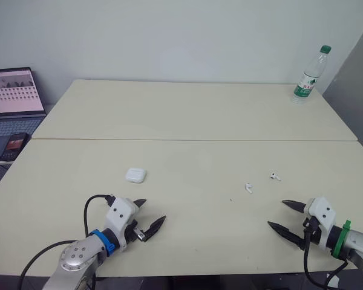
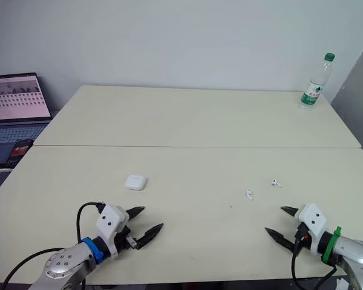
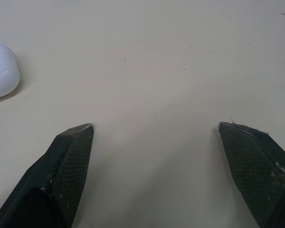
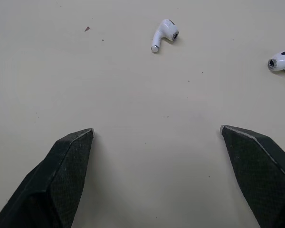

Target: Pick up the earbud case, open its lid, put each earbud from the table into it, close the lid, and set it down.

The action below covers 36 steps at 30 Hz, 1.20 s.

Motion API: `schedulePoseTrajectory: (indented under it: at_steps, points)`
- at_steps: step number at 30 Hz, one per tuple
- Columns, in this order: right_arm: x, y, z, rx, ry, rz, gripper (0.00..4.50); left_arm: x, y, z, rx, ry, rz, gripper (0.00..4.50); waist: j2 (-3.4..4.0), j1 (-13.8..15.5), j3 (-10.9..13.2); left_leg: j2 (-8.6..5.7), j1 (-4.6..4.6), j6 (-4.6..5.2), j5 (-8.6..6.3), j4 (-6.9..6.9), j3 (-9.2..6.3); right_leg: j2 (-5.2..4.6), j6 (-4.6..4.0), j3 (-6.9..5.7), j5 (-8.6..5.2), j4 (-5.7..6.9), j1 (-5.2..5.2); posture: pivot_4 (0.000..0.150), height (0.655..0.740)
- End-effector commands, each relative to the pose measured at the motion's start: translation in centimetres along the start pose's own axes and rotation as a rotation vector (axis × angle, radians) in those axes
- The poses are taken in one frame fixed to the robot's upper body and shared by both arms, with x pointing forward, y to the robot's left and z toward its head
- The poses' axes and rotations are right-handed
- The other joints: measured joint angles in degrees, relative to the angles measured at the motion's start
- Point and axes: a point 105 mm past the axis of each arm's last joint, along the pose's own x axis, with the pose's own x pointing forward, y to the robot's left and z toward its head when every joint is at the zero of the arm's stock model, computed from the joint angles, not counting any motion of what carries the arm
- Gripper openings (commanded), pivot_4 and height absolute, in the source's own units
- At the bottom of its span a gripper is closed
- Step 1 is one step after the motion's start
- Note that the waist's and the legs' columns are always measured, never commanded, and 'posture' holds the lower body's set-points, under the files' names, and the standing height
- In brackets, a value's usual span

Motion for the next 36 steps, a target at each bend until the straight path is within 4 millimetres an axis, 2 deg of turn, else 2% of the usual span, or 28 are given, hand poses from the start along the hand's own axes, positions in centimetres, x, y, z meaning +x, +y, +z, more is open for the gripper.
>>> schedulePoseTrajectory:
  at_steps: [1, 17, 22, 26, 30, 33, 36]
  points:
    - [-0.3, -0.5, 1.0, -0.038, -0.029, 0.001, 4.5, -0.4, 0.1, 1.5, 0.028, -0.046, -0.005, 4.39, 0.0, 0.0, 0.0, 0.0, 0.0, 0.0, 0.0, 0.0, 0.0, 0.0, 0.0, 0.0, 0.0, 0.0, 0.0, 0.15, 0.7362]
    - [0.2, -1.0, 1.9, -0.053, -0.054, 0.015, 4.5, -1.1, -0.3, 2.2, 0.025, -0.056, -0.006, 4.39, 0.08, -0.01, 0.09, 0.0, 0.0, 0.0, 0.0, 0.0, 0.01, 0.0, 0.0, 0.0, 0.0, 0.0, -0.01, 0.15, 0.7362]
    - [0.5, -0.3, 3.6, -0.039, -0.133, 0.064, 4.5, -1.4, -0.2, 2.5, 0.013, -0.08, 0.016, 4.39, 0.09, -0.01, 0.11, 0.0, -0.01, 0.0, 0.0, 0.0, 0.01, 0.0, 0.0, 0.0, 0.0, 0.0, -0.01, 0.15, 0.7362]
    - [0.9, 0.9, 5.1, -0.052, -0.188, 0.14, 4.5, -1.9, 0.5, 3.1, -0.028, -0.146, 0.109, 4.39, 0.11, -0.01, 0.13, 0.01, -0.01, 0.0, 0.0, 0.0, 0.01, 0.0, 0.0, 0.0, 0.0, 0.0, -0.01, 0.15, 0.7362]
    - [1.2, 3.3, 6.7, -0.048, -0.246, 0.256, 4.5, -2.4, 2.3, 3.6, -0.073, -0.205, 0.264, 4.39, 0.1, -0.01, 0.14, 0.0, -0.02, 0.0, 0.0, 0.0, -0.03, 0.01, 0.01, -0.02, 0.0, 0.0, 0.01, 0.15, 0.7362]
    - [1.5, 4.8, 7.8, -0.054, -0.282, 0.329, 4.5, -1.9, 3.9, 4.0, -0.088, -0.226, 0.364, 4.39, 0.08, -0.01, 0.15, 0.01, -0.02, 0.0, 0.0, 0.01, -0.08, 0.04, 0.02, -0.03, 0.01, 0.01, 0.02, 0.15, 0.7362]
    - [1.8, 5.4, 9.1, -0.057, -0.323, 0.362, 4.5, -1.0, 5.0, 4.1, -0.079, -0.221, 0.456, 4.39, 0.08, 0.0, 0.15, -0.03, 0.0, 0.0, 0.0, 0.04, -0.05, 0.06, 0.1, 0.0, 0.06, 0.01, 0.05, 0.15, 0.7362]
